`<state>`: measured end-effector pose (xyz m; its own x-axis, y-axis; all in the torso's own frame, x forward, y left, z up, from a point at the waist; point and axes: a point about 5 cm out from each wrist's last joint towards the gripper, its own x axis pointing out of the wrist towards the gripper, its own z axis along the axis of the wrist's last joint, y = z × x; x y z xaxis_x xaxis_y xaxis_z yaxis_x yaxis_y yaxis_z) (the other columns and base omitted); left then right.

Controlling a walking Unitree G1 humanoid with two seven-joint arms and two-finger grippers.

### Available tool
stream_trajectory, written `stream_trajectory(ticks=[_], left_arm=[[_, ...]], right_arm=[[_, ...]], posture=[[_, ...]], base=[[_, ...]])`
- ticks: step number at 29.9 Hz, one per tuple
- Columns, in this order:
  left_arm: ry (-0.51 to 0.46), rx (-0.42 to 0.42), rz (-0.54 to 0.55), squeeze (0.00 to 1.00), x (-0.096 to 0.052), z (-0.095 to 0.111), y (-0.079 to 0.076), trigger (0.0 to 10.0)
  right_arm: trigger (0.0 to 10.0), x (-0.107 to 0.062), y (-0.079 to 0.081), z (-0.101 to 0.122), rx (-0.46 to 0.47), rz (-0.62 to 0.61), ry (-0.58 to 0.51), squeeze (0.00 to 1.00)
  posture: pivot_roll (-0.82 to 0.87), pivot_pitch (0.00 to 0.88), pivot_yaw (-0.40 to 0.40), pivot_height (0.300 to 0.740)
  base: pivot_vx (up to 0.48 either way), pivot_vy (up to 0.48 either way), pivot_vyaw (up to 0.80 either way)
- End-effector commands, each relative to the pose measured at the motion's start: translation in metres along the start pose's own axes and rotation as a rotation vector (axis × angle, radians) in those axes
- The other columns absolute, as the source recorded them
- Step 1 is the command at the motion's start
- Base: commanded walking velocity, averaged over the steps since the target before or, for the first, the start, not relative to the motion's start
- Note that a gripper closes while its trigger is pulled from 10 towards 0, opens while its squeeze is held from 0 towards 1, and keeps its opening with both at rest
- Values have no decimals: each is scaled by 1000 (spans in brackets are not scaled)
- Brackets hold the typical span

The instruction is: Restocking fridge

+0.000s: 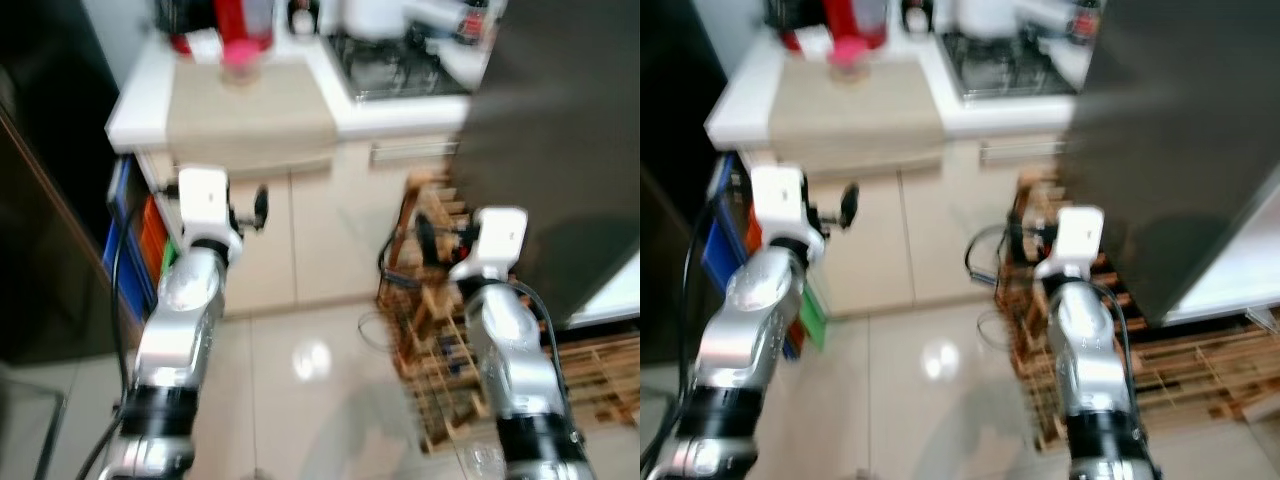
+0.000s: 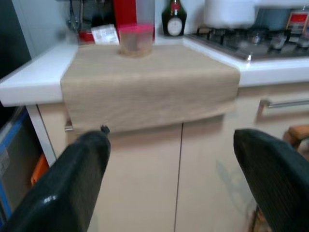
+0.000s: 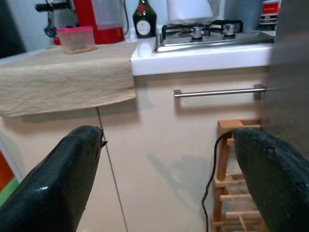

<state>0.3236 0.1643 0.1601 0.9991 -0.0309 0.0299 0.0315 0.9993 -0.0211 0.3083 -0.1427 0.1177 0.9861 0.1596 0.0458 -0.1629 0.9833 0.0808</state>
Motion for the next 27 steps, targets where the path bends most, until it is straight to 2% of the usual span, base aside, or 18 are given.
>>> stream_trajectory(ticks=[1, 16, 24, 27], left_arm=[[-40, -1, -31, 0, 3, 9, -6, 10000], [-66, -18, -43, 0, 8, 16, -5, 10000], [-77, -32, -35, 0, 10, 18, -5, 10000], [-83, -31, -34, 0, 11, 19, -5, 10000]], right_arm=[[10000, 0, -5, 8, -5, -17, -31, 4], [10000, -2, 2, 5, -1, -7, -25, 8], [10000, -2, 0, 5, -6, -10, -24, 4], [10000, -2, 2, 4, -5, -6, -24, 8]], posture=[[-76, 0, 61, 740], [-69, 0, 66, 740], [-67, 0, 65, 740], [-67, 0, 64, 740]], base=[[480, 0, 0], [476, 0, 0], [450, 0, 0], [416, 240, 0]])
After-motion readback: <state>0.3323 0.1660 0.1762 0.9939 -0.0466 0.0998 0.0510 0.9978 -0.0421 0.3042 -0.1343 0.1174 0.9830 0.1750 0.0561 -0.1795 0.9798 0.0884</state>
